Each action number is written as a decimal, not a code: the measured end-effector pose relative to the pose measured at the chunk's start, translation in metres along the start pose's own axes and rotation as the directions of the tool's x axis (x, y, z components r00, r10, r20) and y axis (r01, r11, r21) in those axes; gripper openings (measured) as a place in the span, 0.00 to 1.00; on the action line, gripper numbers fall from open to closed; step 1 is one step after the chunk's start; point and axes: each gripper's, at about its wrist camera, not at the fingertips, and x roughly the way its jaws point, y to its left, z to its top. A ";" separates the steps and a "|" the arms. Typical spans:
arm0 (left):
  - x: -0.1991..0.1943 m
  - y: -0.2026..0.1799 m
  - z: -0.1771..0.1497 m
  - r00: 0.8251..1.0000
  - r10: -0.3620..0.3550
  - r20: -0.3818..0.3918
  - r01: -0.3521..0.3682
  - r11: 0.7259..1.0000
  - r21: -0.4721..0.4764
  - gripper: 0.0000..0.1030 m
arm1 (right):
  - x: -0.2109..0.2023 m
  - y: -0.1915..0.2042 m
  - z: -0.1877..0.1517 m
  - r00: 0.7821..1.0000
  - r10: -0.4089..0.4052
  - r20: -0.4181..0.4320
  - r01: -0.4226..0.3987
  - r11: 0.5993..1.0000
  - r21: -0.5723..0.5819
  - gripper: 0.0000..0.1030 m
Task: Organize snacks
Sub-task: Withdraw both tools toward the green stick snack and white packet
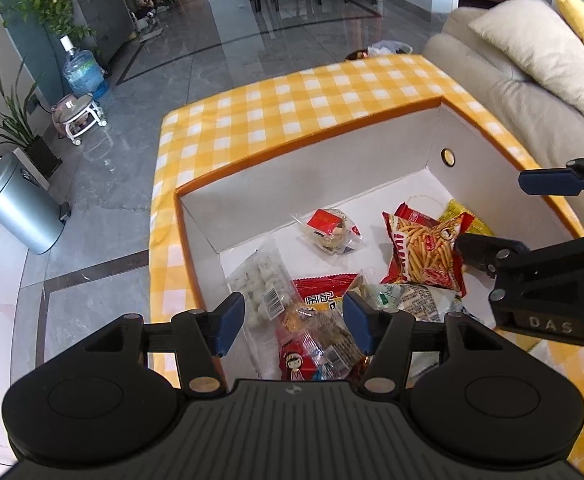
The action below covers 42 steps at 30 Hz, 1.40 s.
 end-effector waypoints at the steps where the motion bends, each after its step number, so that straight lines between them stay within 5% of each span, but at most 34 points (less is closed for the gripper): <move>1: -0.005 0.001 -0.002 1.000 0.002 0.010 -0.002 1.000 -0.008 0.65 | -0.006 -0.001 -0.001 1.000 0.000 0.012 0.000 1.000 0.009 0.68; 6: -0.033 0.003 -0.013 0.997 0.037 0.069 -0.031 0.996 -0.080 0.66 | -0.039 -0.004 -0.009 0.997 0.001 0.081 -0.005 0.999 0.050 0.72; 18: -0.074 -0.010 -0.070 0.993 -0.012 0.118 0.028 0.990 -0.141 0.67 | -0.108 -0.002 -0.068 0.979 -0.012 0.201 -0.013 0.992 0.122 0.77; 30: -0.084 -0.039 -0.121 0.990 -0.038 0.139 0.066 0.977 -0.201 0.67 | -0.130 0.000 -0.142 0.989 -0.004 0.149 -0.018 0.990 0.141 0.78; 36: -0.085 -0.051 -0.133 0.980 -0.077 0.186 0.110 0.978 -0.175 0.68 | -0.125 -0.005 -0.170 0.993 -0.065 0.101 0.048 0.985 0.166 0.79; 42: -0.072 -0.072 -0.133 0.990 -0.083 0.113 0.096 0.989 -0.113 0.75 | -0.116 -0.008 -0.188 0.990 -0.101 0.093 0.088 0.986 0.140 0.79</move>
